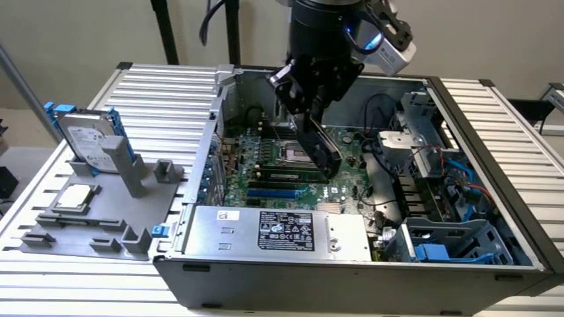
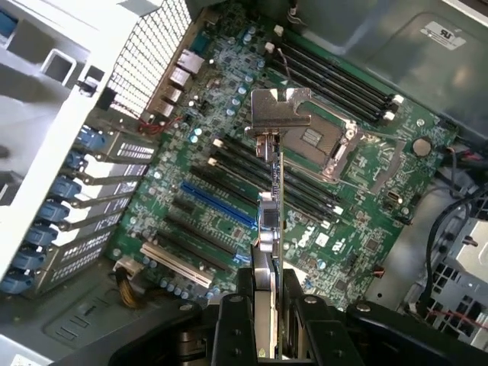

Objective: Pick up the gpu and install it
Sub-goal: 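Insert the gpu into the slot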

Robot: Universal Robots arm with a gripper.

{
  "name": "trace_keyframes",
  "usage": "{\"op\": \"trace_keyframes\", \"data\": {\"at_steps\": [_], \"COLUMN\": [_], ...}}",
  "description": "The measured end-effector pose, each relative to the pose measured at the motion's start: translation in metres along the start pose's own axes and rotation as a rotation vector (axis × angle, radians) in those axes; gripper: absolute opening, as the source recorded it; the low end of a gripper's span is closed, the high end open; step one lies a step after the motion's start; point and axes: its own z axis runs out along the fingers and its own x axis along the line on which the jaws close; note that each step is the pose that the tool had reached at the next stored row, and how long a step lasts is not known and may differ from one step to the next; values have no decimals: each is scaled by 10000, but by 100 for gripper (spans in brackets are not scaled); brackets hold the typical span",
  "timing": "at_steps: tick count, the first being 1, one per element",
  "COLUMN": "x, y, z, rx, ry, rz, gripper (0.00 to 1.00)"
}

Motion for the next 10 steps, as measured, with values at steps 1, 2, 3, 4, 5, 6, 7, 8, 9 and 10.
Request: {"op": "trace_keyframes", "data": {"at_steps": [1, 2, 3, 4, 5, 6, 7, 8, 9, 10], "x": [0, 0, 0, 0, 0, 0, 0, 0, 0, 0], "y": [0, 0, 0, 0, 0, 0, 0, 0, 0, -1], "z": [3, 6, 9, 12, 15, 19, 22, 25, 28, 32], "rx": [-3, -5, -7, -9, -12, -14, -16, -18, -20, -22], "ry": [3, 6, 9, 12, 15, 19, 22, 25, 29, 32], "rz": [-179, -364, -545, -724, -904, -1094, -1275, -1460, -1639, -1820], "gripper": [26, 26, 26, 26, 26, 26, 26, 26, 26, 26]}}
